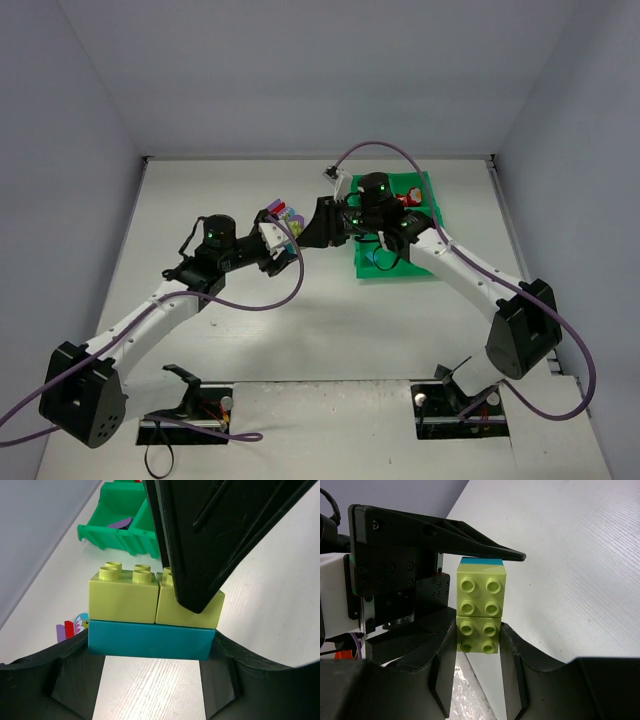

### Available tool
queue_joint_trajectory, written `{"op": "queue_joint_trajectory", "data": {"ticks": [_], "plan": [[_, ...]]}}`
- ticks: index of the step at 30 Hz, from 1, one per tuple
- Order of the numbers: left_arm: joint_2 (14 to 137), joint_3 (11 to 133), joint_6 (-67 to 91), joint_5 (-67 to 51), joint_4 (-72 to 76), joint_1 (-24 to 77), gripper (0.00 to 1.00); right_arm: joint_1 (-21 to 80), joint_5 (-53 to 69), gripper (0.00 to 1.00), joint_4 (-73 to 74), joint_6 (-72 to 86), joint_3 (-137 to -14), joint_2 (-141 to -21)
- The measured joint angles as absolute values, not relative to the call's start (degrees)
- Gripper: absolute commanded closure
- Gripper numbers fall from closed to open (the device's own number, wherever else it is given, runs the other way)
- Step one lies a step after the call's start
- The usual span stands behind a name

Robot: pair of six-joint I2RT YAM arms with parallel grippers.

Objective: Sort the legos into containers by color

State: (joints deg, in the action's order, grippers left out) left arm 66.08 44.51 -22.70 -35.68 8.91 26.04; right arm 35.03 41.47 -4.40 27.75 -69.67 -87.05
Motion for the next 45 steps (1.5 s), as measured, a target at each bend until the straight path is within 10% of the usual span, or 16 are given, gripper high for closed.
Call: {"op": "queue_joint_trajectory", "data": {"ticks": [13,23,29,38,45], "plan": [[67.3,43.6,-21.8,-32.5,9.7,24.4,1.0,30.3,40.8,1.0,-0.3,26.4,-69.5,-83.9],[66.3,42.6,-21.0,-33.1,8.8,24.4,1.0,17.0,11.6,1.0,9.8,24.4,-64.1,-76.2],[62.9,42.6,-20.3,-34.7,7.0,24.4,1.0,8.5,-0.1,0.91,13.5,25.9,-59.8,-77.6],[60.5,42.6,-20.1,-36.8,3.8,24.4,1.0,7.5,-4.1,0.31,12.6,27.2,-61.8,-89.3],[60.1,42.6,-20.1,-38.2,2.8,24.4,1.0,7.7,2.4,0.36,9.9,25.0,-64.7,-87.0]]}}
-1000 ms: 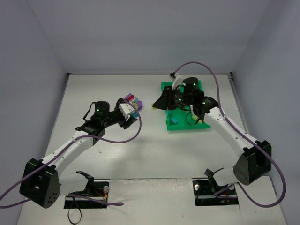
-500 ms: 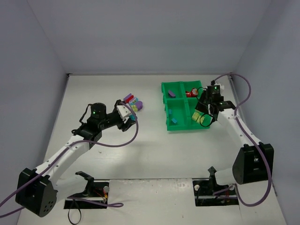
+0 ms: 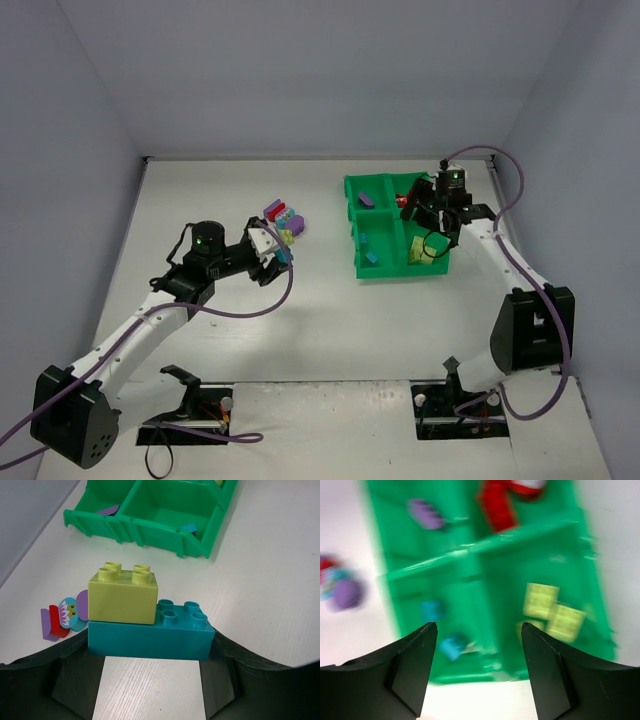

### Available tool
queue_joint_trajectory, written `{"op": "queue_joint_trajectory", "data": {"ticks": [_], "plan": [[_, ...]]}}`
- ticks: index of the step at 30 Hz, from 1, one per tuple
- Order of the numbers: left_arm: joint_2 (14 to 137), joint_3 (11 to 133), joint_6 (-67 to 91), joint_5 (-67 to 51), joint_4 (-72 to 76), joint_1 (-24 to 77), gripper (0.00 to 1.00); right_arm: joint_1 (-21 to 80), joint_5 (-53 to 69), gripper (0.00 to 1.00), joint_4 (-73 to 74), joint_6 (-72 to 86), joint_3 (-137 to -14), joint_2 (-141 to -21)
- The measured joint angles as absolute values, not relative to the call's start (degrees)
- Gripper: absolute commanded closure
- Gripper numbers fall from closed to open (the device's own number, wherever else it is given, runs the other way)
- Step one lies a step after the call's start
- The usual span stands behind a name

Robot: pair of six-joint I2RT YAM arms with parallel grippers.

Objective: Sort the legos into containers by color

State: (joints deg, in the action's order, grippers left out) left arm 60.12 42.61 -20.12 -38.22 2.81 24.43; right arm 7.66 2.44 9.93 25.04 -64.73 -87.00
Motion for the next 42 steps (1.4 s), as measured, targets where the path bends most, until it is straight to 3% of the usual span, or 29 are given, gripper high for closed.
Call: {"op": "queue_joint_trajectory", "data": {"ticks": [4,10,17,30,33,38,41,42], "plan": [[60.2,42.7,-20.4,-39.0,2.7,24.8,1.0,10.5,14.8,0.36,5.7,24.3,-65.0,-81.0],[62.1,45.1,-20.8,-40.0,2.3,25.5,1.0,24.9,30.9,0.28,-1.2,24.9,-68.5,-78.8],[63.2,47.1,-20.9,-40.3,2.4,26.0,1.0,29.4,36.7,0.29,-6.3,28.8,-68.7,-80.1],[63.4,47.5,-20.9,-40.3,2.3,26.3,1.0,35.6,39.1,0.38,-9.5,30.3,-71.3,-85.3],[63.4,47.6,-20.9,-40.3,2.2,26.3,1.0,36.1,39.1,0.43,-9.8,30.4,-71.3,-85.6],[63.4,47.6,-20.9,-40.2,2.2,26.3,1.0,36.3,39.0,0.62,-10.0,30.4,-71.3,-86.5],[63.5,47.6,-21.1,-39.8,2.0,26.3,1.0,36.5,39.1,0.77,-10.1,30.9,-71.5,-87.1],[63.5,47.6,-21.3,-39.6,1.9,26.3,1.0,36.5,39.0,0.89,-10.1,31.4,-71.6,-87.3]]}}
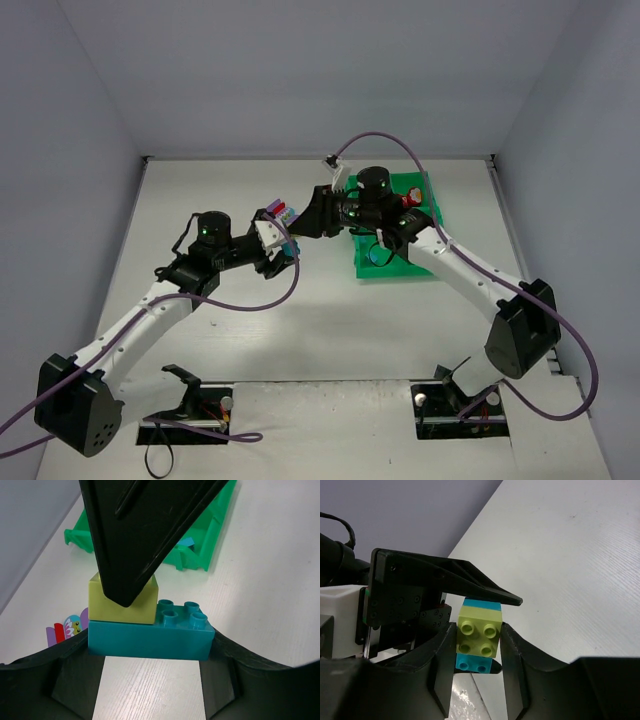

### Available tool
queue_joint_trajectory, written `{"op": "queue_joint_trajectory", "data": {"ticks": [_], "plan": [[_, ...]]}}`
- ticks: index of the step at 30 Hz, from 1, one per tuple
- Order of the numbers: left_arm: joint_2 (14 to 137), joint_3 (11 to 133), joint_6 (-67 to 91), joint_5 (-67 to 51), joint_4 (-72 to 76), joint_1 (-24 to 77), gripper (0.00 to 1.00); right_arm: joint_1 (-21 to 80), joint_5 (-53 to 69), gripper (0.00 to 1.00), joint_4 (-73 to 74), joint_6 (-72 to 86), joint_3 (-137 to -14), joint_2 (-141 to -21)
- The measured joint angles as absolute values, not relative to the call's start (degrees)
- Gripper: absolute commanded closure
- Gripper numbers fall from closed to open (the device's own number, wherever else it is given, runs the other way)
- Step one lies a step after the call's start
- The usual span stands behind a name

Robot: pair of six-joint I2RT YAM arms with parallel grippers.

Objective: Sort the legos into containers by color

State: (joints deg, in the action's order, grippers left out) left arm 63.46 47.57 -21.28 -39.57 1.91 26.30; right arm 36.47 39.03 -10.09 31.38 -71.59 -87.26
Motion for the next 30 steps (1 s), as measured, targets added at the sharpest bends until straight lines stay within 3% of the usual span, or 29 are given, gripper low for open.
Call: {"op": "queue_joint_trajectory", "data": {"ticks": [1,12,21,30], "plan": [[63.5,47.6,-21.3,-39.4,1.9,26.3,1.0,36.5,39.2,1.0,-10.1,31.4,-71.7,-87.5],[64.0,46.5,-20.5,-35.8,3.7,26.9,1.0,34.3,39.5,1.0,-7.9,29.8,-72.4,-87.6],[64.8,42.1,-18.3,-32.7,4.3,26.6,1.0,20.7,38.3,1.0,-2.5,25.8,-72.3,-82.7],[64.8,42.1,-16.5,-32.5,5.0,26.6,1.0,6.8,10.7,0.95,6.0,22.6,-64.8,-78.7]]}}
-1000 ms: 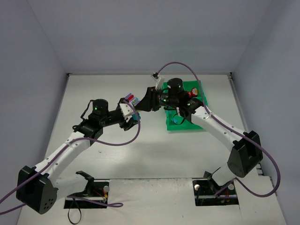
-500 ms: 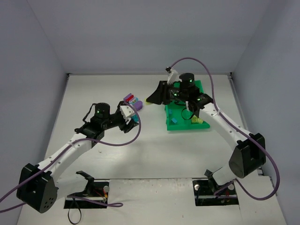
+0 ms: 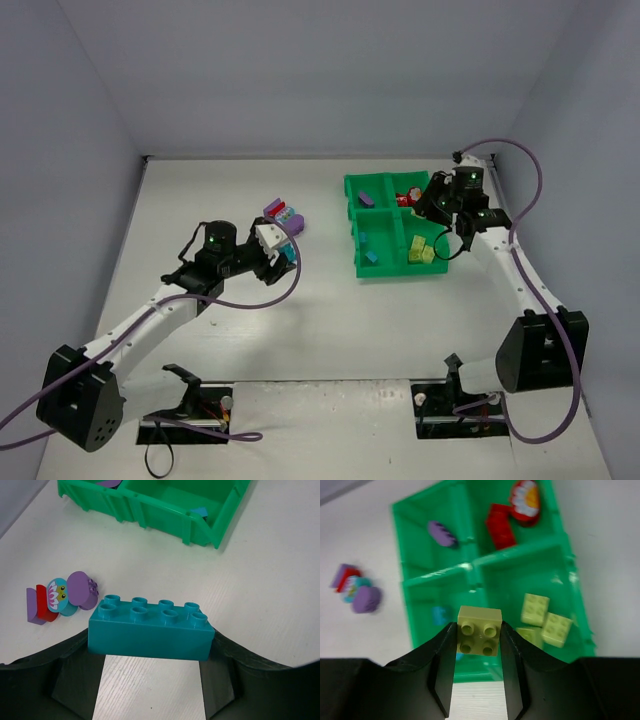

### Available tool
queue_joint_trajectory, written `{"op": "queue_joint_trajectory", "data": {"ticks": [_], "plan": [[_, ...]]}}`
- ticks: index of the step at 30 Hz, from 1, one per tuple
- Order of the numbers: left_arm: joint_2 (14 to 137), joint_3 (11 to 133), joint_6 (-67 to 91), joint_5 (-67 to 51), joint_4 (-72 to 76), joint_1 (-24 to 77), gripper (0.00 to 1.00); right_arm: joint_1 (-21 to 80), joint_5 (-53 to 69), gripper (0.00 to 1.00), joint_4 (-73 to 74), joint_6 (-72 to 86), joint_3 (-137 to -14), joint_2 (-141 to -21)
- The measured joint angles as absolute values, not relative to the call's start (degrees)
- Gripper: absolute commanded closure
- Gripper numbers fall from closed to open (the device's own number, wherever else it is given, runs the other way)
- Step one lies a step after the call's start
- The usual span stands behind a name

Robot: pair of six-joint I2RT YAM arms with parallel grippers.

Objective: Sort the legos into containers by color

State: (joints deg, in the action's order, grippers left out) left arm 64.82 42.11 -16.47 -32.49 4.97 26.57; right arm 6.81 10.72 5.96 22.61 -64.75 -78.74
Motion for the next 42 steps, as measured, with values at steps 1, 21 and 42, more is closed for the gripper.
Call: {"op": "queue_joint_trajectory", "data": {"ticks": [1,21,42], "plan": [[64.8,42.1,-16.2,-32.5,5.0,26.6,1.0,5.6,8.7,0.93,6.9,22.7,-63.8,-79.0],[71.3,53.9,-6.7,-32.7,3.4,28.9,1.0,2.9,3.3,0.27,7.4,26.1,-60.8,-78.8],[118.3,97.9,-10.3,-32.7,-10.7,40.2,0.69,2.9,6.9,0.27,11.9,28.9,-50.8,-51.5]]}}
